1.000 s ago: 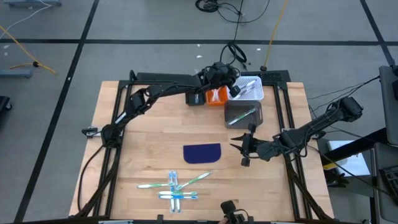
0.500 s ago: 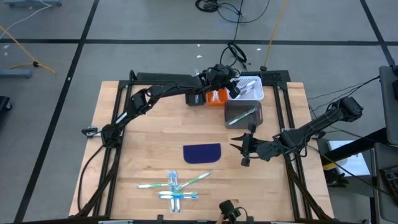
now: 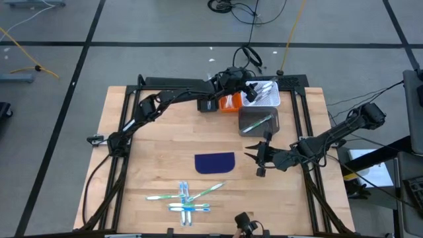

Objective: Pick & Place Toothbrushes
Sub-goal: Put the green toothbrush into the gray bin

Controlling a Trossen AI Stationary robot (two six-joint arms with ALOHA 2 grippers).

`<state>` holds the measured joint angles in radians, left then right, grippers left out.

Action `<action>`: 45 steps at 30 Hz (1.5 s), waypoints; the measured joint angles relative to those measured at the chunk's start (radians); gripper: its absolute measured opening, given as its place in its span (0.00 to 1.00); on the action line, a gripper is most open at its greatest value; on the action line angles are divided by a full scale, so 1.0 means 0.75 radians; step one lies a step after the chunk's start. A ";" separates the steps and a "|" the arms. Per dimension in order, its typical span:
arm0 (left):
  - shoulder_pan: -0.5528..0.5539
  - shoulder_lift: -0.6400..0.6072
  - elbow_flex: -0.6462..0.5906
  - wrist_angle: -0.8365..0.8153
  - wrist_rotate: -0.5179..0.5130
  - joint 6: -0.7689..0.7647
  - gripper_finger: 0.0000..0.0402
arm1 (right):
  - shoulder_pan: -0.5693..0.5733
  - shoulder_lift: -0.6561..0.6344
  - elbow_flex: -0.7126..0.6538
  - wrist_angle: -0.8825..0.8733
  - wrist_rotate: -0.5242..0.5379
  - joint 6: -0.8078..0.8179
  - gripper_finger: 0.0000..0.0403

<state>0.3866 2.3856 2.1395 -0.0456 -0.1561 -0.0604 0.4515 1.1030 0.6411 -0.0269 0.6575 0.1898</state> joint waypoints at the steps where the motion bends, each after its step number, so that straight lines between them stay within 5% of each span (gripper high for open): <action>1: 0.000 0.000 0.000 -0.001 0.000 0.005 0.50 | 0.000 0.000 0.000 0.000 0.000 0.000 0.23; 9: -0.003 -0.141 0.000 -0.227 0.100 0.041 0.50 | 0.000 0.000 0.000 0.000 0.001 0.000 0.23; 16: -0.019 -0.352 0.002 -0.875 0.286 0.117 0.50 | 0.000 0.000 0.000 0.001 -0.003 0.011 0.23; 23: -0.145 -0.499 -0.048 -1.418 0.288 0.123 0.50 | 0.000 0.000 0.000 0.001 -0.001 0.009 0.23; 36: -0.647 -1.012 -0.908 -1.171 0.078 -0.381 0.50 | 0.000 0.000 0.000 0.010 -0.001 -0.026 0.23; 45: -1.028 -1.086 -1.292 -1.088 0.063 -0.820 0.50 | -0.001 0.000 0.000 0.023 0.001 -0.030 0.23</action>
<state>-0.3843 1.5711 1.1707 -0.8616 -0.1089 -0.6757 0.4511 1.1032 0.6411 -0.0099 0.6579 0.1673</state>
